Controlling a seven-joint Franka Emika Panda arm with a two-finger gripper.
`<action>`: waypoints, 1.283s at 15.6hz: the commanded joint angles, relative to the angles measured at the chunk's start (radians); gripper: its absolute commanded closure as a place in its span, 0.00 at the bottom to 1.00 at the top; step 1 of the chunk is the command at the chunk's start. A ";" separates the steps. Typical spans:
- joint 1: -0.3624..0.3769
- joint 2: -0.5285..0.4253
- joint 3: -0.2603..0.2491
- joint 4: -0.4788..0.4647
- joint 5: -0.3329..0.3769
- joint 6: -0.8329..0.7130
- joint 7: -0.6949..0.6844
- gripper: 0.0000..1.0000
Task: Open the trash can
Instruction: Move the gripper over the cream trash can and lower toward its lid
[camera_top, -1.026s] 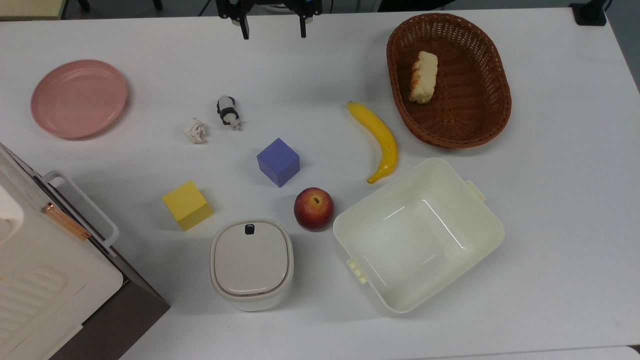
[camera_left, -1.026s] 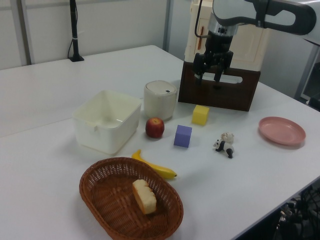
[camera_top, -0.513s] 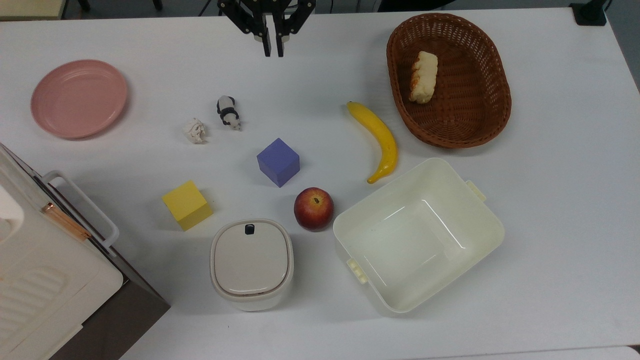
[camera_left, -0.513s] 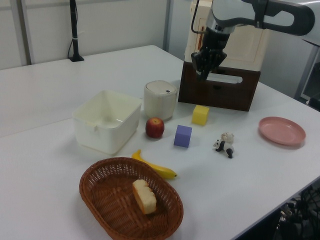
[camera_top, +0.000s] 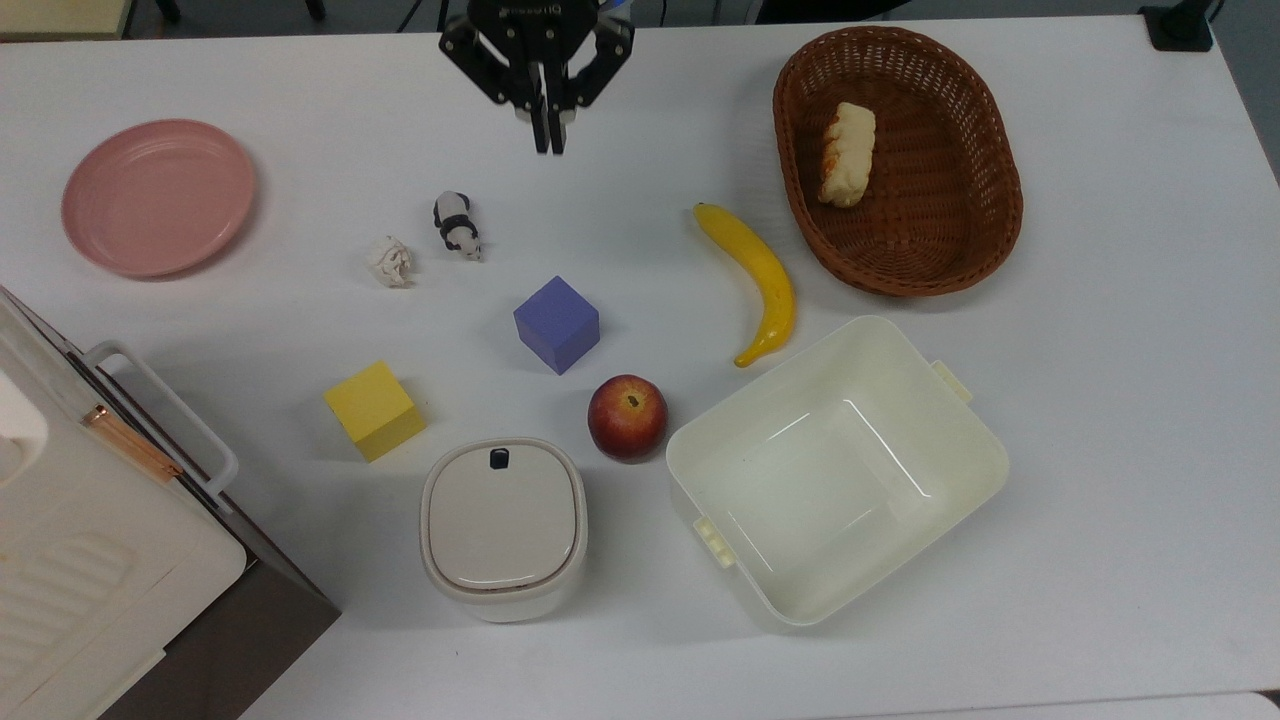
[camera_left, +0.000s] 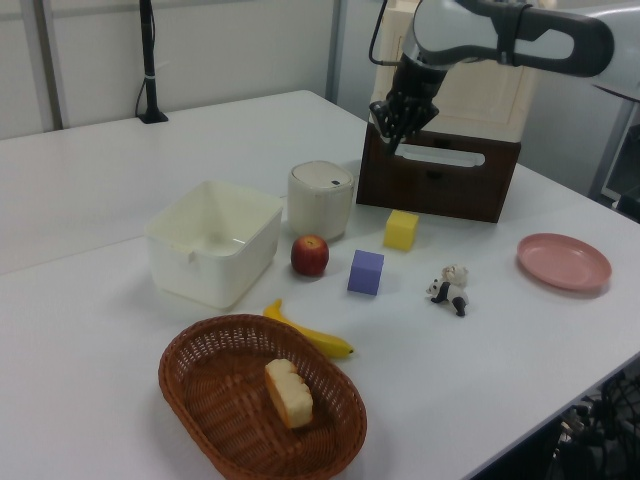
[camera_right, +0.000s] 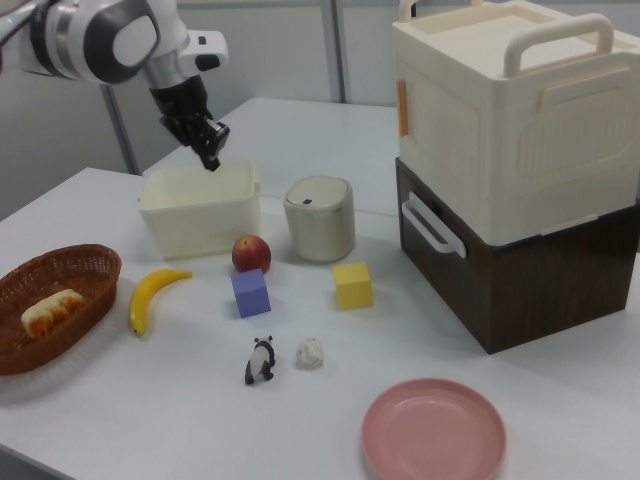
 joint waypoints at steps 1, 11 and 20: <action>0.002 0.114 -0.007 0.056 0.012 0.136 0.077 0.91; -0.018 0.347 -0.036 0.208 -0.040 0.394 0.091 0.96; -0.001 0.451 -0.047 0.250 -0.185 0.449 0.092 0.96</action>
